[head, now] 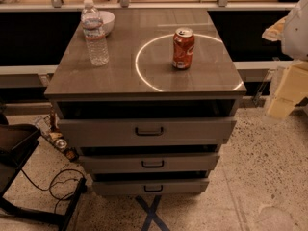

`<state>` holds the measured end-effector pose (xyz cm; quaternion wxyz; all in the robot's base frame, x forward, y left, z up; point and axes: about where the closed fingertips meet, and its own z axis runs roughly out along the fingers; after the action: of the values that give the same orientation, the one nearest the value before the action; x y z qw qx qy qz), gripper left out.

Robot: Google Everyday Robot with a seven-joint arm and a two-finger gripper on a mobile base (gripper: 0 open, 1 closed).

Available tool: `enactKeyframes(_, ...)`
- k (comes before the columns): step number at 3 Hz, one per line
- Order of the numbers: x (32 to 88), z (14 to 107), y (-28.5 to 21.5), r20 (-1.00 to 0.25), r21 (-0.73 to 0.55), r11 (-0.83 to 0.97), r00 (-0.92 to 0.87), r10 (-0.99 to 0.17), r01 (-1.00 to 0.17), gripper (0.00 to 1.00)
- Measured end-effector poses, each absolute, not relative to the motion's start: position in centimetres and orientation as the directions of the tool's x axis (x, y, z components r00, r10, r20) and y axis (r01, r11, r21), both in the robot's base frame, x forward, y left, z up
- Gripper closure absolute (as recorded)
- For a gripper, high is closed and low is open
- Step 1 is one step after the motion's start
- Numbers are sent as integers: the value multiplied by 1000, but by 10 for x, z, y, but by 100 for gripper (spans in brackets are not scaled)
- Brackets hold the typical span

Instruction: Open middle drawer

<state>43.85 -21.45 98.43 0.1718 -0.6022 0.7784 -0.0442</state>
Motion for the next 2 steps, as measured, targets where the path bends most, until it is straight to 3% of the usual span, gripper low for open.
enactKeyframes(2,438,976,-216,-166,-293,267,-226,-960,-918,0)
